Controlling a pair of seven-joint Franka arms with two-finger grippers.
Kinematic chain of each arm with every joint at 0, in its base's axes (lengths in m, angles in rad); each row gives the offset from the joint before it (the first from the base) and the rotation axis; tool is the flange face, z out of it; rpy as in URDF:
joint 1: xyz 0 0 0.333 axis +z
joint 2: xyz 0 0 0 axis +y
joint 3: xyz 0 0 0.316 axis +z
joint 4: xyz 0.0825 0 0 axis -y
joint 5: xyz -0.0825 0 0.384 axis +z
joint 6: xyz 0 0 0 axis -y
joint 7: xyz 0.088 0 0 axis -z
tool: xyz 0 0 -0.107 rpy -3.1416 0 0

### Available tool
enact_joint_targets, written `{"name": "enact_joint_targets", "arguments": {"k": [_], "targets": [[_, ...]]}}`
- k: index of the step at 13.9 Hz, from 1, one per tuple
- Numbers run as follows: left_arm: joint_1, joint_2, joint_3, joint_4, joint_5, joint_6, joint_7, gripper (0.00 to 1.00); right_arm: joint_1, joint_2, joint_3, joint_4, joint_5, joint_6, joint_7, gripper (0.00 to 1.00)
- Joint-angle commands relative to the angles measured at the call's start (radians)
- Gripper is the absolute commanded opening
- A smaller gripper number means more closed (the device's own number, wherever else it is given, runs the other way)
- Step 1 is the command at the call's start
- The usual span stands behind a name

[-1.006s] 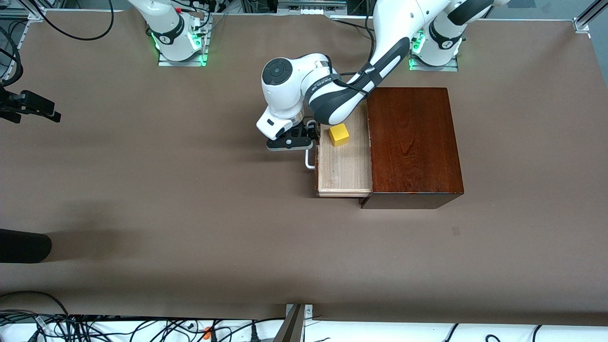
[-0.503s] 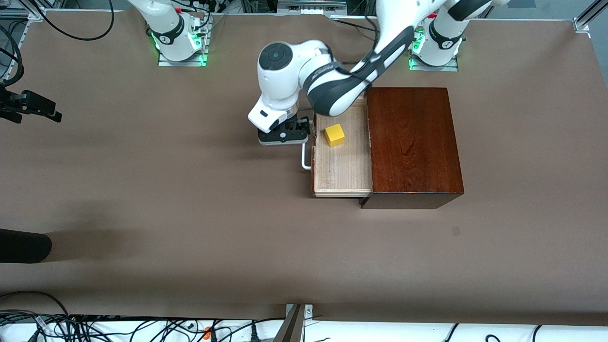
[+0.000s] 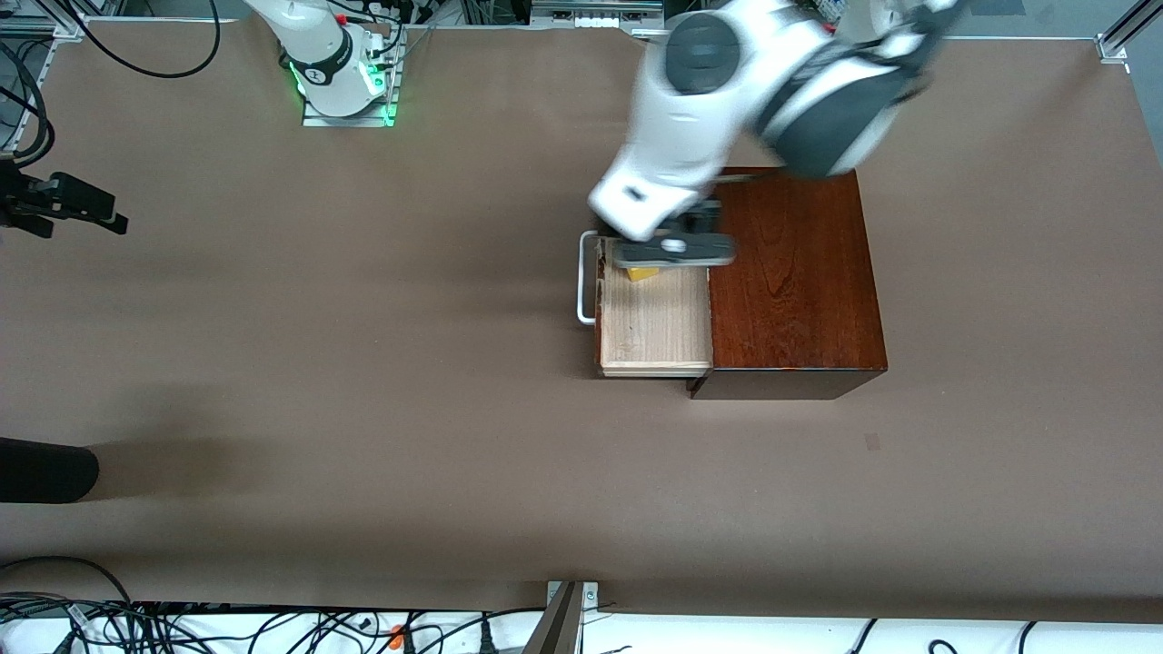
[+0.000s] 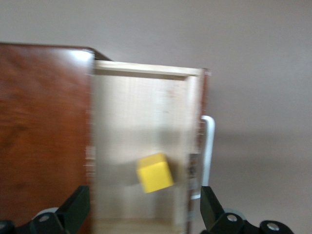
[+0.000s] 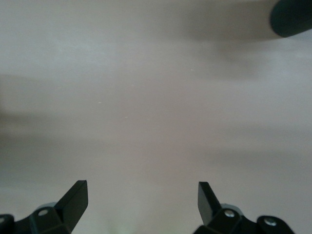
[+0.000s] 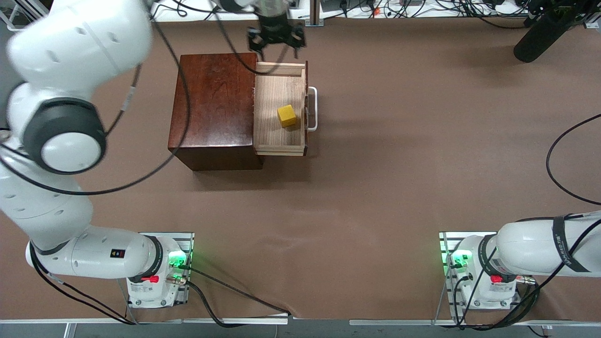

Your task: Open drawer, take yellow block, close drawer

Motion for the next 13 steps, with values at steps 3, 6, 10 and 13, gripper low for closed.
{"name": "enact_joint_targets", "arguments": {"k": [3,6,10,13], "targets": [[0.609,-0.07,-0.387,-0.083,-0.046,-0.079,0.212,1.0,0.162,0.051,0.001,0.022,0.023,0.002,0.265,1.0],[0.711,-0.07,-0.409,-0.08,-0.039,-0.079,0.256,1.0,0.321,0.083,0.001,0.022,0.021,0.054,0.548,1.0],[0.822,-0.067,-0.386,-0.081,-0.041,-0.079,0.414,1.0,0.508,0.143,0.001,0.032,0.021,0.143,0.939,1.0],[0.799,-0.071,-0.267,-0.078,-0.044,-0.088,0.563,1.0,0.662,0.244,0.001,0.123,0.018,0.197,1.273,1.0]]}}
